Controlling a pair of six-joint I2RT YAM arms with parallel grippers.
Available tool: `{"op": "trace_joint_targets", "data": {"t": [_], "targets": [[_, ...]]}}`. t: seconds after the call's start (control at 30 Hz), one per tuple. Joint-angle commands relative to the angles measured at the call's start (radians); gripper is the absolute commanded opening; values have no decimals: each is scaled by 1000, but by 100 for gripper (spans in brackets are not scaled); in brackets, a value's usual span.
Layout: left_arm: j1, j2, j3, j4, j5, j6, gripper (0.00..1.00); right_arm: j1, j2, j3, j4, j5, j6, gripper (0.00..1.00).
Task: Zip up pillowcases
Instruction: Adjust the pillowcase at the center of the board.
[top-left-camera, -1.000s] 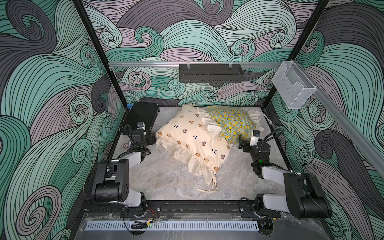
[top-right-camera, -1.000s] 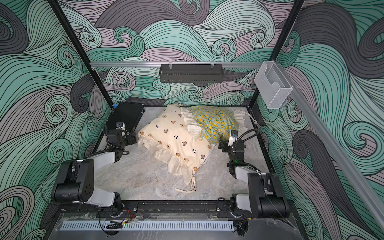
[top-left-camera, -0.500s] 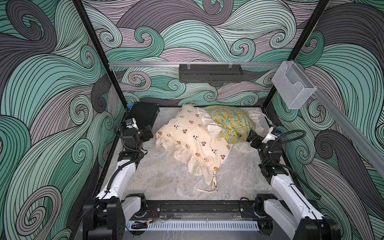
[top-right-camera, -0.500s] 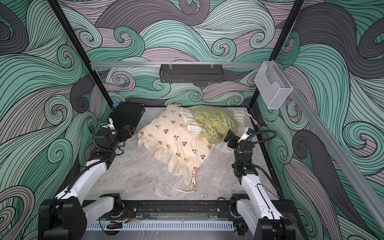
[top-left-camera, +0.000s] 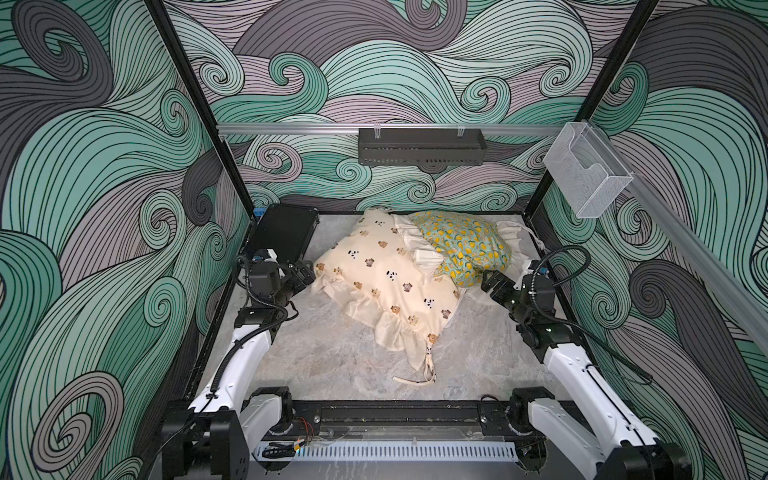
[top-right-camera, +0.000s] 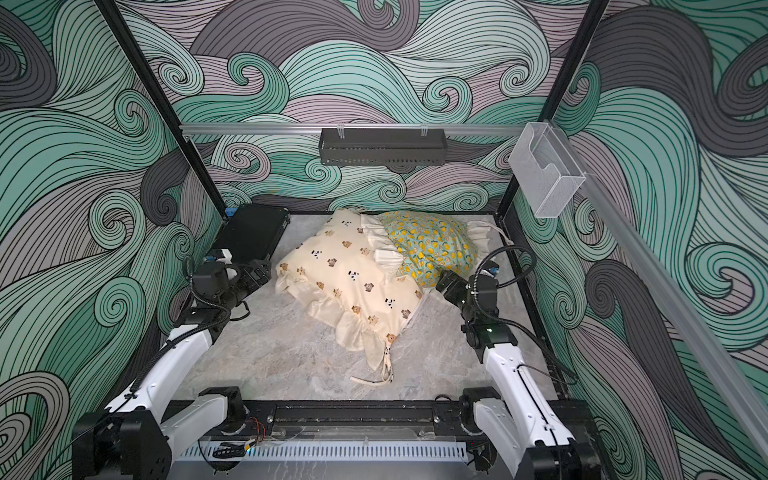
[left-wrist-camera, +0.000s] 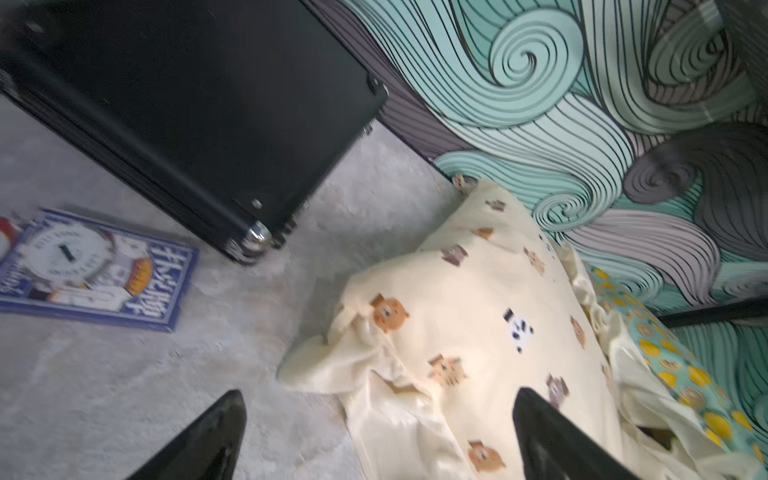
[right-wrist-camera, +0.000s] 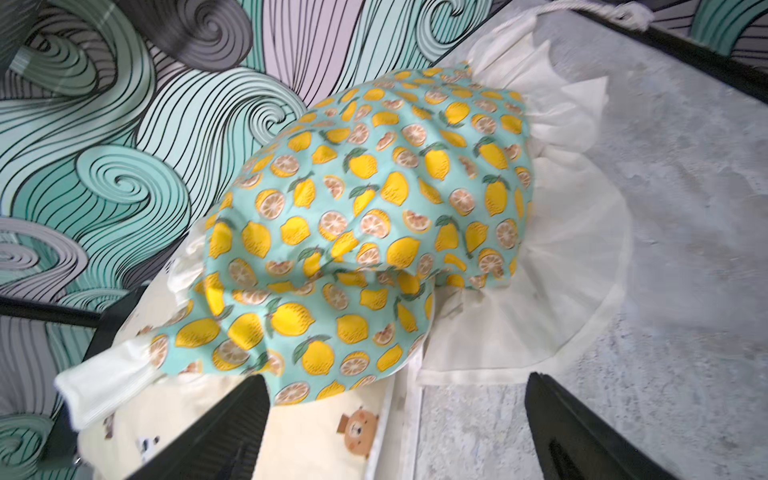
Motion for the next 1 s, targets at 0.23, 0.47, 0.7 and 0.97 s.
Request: {"op": "trace_joint_targets", "data": {"t": [0.23,0.47,0.7,0.97], "targets": [[-272,-210,-69,-262,-44,-276,99,193,33,161,-300,-82,-35,99],[-453,-216,-165,-171,-74,-463,99,372,60,224,-329,-92,-47,99],[-635,-39,-116,-70,-164,-519,99,491,205,321,-280,-78,-52,99],[-767,205,-33,51,-205,-583,99,526,401,464,-193,-60,-53,99]]}}
